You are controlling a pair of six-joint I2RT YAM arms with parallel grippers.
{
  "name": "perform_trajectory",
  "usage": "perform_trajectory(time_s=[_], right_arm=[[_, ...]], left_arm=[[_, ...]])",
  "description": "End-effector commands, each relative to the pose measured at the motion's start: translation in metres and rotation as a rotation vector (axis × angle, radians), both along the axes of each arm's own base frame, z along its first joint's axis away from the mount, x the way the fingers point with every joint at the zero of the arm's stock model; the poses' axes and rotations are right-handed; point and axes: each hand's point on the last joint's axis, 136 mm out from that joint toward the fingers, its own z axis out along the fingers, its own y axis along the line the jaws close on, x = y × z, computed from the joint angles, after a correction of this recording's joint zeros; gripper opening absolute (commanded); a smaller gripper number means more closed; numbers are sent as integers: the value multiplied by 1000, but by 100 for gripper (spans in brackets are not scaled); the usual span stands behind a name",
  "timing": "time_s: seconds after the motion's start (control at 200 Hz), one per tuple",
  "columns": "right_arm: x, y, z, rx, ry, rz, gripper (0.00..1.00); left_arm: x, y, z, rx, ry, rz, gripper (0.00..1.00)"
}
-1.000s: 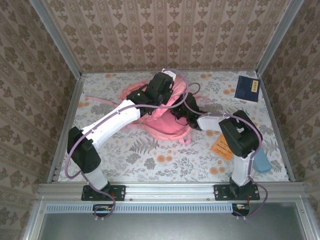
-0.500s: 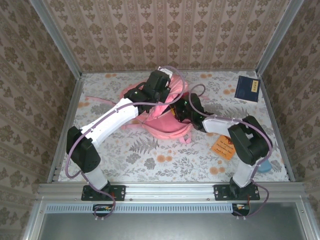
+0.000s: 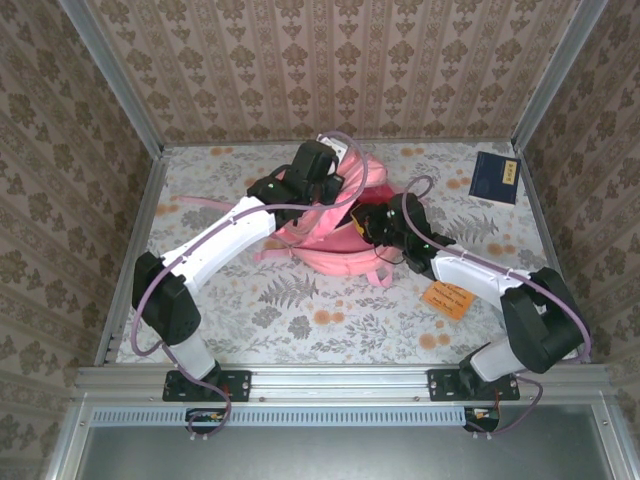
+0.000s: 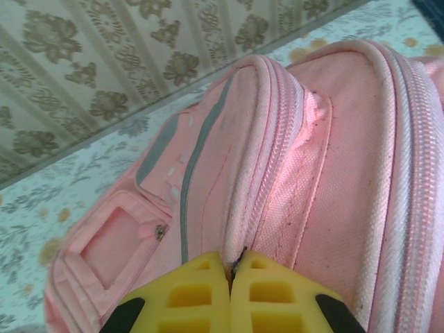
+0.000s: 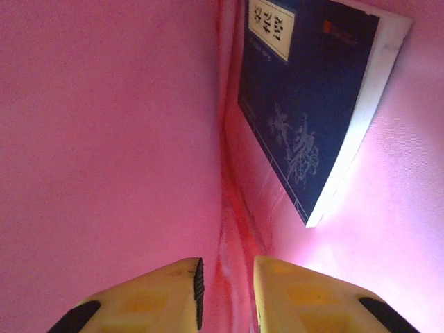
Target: Pack books, pencil case, and school supplies into a backpack
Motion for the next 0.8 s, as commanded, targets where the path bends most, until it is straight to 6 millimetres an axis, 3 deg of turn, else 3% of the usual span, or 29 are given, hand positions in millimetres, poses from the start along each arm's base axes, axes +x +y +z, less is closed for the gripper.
perform_trajectory(time_s=[0.0, 0.125, 0.32, 0.52, 0.605, 0.665, 0.795], right_arm=[[2, -11, 0, -46, 17, -3, 29], [12, 1, -8, -25, 44, 24, 35], [24, 8, -1, -10, 22, 47, 42], [5, -1, -10, -55, 42, 63, 23], [-3, -8, -1, -157, -10, 104, 25], [-5, -16, 10, -257, -48, 124, 32], [-8, -28, 30, -432, -84, 187, 37]], left_arm=[[5, -6, 0, -73, 9, -40, 0], [-3, -20, -5, -108, 47, -113, 0], [3, -11, -12, -69, 48, -55, 0], [16, 5, -11, -1, -1, -9, 0], [21, 13, -13, 48, -18, -35, 2], [23, 15, -16, 59, -9, -64, 3], [20, 19, -33, 81, 29, -92, 4]])
